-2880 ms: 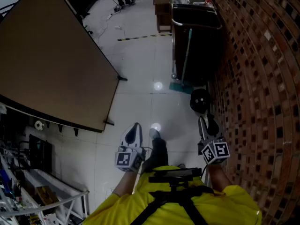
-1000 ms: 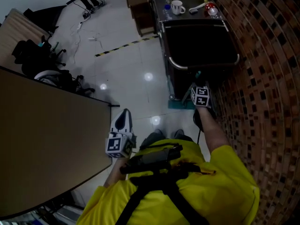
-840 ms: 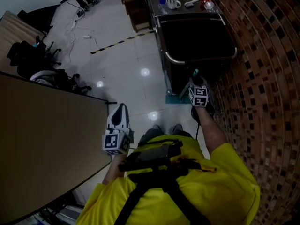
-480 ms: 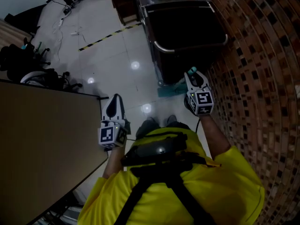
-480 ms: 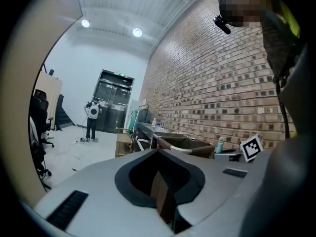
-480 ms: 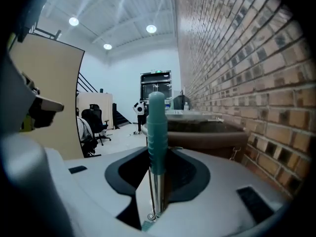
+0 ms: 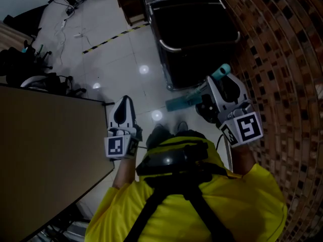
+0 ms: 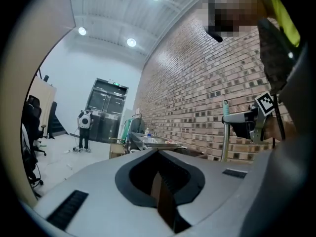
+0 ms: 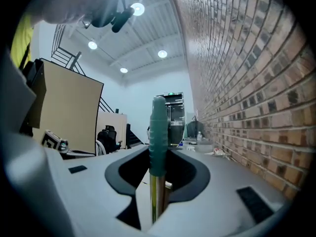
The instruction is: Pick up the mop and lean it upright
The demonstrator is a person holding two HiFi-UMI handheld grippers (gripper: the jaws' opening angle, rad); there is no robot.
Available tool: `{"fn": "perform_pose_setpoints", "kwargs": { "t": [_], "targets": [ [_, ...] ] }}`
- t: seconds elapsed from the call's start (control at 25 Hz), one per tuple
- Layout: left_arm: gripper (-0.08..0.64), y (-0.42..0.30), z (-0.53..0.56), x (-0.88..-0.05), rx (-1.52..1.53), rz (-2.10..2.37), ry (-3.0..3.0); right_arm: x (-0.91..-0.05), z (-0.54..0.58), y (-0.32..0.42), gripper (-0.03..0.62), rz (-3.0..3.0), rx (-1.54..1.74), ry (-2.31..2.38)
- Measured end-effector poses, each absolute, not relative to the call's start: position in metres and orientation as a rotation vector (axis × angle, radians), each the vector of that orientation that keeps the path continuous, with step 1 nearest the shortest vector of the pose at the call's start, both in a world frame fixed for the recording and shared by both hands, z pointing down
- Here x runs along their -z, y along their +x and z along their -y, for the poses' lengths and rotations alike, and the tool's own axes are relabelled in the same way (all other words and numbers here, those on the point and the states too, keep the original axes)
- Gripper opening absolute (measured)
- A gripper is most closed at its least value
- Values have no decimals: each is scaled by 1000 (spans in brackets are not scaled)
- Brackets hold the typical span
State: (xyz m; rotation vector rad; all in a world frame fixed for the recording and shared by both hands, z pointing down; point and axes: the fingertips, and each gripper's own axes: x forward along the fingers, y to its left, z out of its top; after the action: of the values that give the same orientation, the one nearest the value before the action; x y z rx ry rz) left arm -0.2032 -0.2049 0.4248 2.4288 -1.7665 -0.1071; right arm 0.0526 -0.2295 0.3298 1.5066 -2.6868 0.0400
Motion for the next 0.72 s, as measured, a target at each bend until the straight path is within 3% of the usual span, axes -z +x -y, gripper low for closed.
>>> {"fn": "perform_pose_setpoints", "kwargs": {
  "t": [0.44, 0.72],
  "targets": [
    [3, -198, 197, -428, 138, 1789, 2373, -326, 225, 52, 119, 2732, -34, 1466],
    [3, -200, 198, -438, 110, 1796, 2356, -396, 252, 54, 120, 2658, -87, 1459]
  ]
}}
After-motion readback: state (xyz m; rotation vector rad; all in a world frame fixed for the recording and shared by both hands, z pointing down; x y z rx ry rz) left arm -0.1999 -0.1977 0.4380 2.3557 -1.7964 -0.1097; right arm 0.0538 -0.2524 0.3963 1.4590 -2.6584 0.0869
